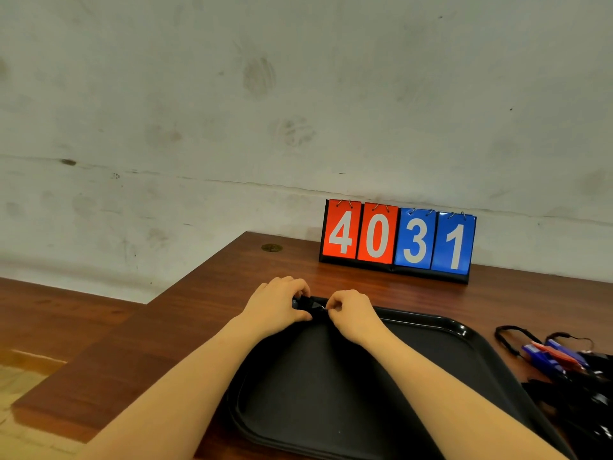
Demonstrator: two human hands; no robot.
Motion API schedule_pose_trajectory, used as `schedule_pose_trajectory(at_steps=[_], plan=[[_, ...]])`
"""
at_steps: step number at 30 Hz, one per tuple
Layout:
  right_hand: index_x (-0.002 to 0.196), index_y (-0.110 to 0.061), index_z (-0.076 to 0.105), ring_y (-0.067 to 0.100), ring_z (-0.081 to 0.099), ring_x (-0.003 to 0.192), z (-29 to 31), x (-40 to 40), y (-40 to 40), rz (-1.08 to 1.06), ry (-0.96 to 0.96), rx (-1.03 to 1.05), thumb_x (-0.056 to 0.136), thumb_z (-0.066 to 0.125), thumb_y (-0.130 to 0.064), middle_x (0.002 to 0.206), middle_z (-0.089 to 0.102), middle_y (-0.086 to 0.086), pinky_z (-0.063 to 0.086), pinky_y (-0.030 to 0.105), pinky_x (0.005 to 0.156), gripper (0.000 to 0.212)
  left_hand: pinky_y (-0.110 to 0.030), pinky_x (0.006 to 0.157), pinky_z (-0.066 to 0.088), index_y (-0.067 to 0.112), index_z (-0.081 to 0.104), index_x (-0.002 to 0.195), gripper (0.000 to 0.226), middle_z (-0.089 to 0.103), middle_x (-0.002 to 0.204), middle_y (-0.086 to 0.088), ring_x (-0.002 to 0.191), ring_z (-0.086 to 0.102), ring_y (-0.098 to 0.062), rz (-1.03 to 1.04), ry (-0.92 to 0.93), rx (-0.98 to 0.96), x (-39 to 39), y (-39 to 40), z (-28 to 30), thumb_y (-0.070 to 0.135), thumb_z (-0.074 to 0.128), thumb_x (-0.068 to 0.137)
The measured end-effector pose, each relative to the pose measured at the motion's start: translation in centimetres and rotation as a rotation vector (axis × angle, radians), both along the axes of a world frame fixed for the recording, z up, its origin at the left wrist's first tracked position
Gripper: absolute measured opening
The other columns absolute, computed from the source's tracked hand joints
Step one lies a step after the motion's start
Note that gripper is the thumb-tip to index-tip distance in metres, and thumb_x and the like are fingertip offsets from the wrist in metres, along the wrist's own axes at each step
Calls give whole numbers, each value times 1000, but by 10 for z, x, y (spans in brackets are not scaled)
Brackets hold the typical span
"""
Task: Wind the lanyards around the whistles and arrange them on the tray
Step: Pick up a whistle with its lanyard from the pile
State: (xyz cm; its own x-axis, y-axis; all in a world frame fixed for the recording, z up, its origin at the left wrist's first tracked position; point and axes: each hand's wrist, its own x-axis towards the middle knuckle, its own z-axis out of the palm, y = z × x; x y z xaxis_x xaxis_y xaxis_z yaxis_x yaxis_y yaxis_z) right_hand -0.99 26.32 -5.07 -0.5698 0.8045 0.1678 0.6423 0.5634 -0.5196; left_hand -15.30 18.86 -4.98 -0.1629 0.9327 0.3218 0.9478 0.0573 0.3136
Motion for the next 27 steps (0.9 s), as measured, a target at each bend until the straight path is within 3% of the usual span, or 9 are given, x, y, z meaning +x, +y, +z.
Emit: schedule_pose_trajectory(at_steps=[5,8,12,18,23,27], plan=[[116,-9,59,22,55,108,5,16,-5,-5,39,2,92,46,-7,119,58,9,45,26,88,27,-33,100,38,24,44,129,57,51,125,4,117,44,-14,22,-107,43,10,-15,3,35,68,79],[109,-12,61,15,57,96,7,36,-15,-5,107,4,92,47,-10,112,60,5,44,19,76,22,-28,97,41,21,46,126,45,52,120,3,113,47,-12,13,-160,83,27,-30,8,29,63,85],[99,-16,64,6,57,78,11,69,-29,-17,177,39,91,51,-12,94,63,-2,42,13,64,16,-16,79,42,21,52,115,28,56,104,6,90,53,-6,-14,-288,120,52,-46,14,23,60,88],[87,-20,65,7,61,72,14,133,-45,-87,252,79,90,54,-15,75,62,-9,51,22,71,13,-12,65,42,21,55,104,14,56,88,10,72,53,-2,-100,-389,111,107,-54,18,23,55,90],[84,-27,63,7,61,76,7,184,-43,-154,234,113,90,52,-17,75,60,-15,52,27,73,16,-13,66,42,24,57,98,8,57,90,10,77,55,-4,-178,-409,73,154,-48,16,25,55,90],[90,-24,63,6,58,74,0,222,-38,-206,208,159,91,49,-13,88,62,-8,49,24,70,18,-18,73,48,22,59,98,10,59,89,9,81,57,-5,-245,-405,27,189,-38,11,25,55,90]])
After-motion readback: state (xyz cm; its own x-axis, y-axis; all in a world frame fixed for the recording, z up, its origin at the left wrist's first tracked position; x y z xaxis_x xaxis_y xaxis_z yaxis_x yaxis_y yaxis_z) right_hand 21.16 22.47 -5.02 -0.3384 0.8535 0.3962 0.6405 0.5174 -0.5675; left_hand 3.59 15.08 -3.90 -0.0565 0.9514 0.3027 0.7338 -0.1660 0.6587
